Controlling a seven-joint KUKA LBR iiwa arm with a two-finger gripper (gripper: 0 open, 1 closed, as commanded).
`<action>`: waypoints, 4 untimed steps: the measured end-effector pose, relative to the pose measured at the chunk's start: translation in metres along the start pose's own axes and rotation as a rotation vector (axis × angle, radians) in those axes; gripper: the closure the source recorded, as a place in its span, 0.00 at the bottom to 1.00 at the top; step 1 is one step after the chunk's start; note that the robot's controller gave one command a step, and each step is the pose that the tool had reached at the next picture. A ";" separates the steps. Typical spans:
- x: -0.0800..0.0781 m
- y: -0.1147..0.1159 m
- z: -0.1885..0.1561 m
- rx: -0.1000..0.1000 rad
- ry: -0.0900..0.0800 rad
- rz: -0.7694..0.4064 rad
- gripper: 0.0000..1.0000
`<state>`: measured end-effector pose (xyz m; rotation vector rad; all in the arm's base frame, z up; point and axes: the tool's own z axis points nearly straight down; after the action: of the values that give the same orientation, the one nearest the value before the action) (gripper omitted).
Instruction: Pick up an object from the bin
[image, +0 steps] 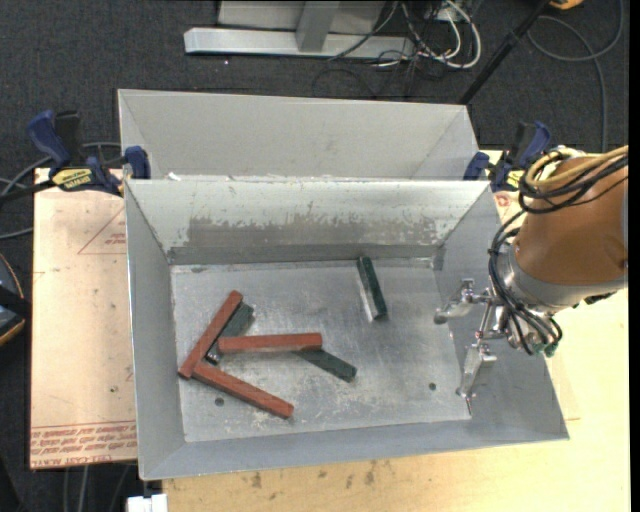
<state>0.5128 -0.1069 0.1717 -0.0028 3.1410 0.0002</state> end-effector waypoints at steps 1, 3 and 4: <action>0.000 0.000 0.000 0.000 0.000 0.000 0.00; -0.026 0.057 0.071 -0.003 0.010 0.063 0.00; -0.041 0.076 0.071 -0.001 -0.007 0.102 0.00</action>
Offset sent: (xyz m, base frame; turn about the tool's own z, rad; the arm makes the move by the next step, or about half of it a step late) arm 0.0492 0.0643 -0.1017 0.0206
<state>0.5542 -0.0306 0.1006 0.1567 3.1298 0.0019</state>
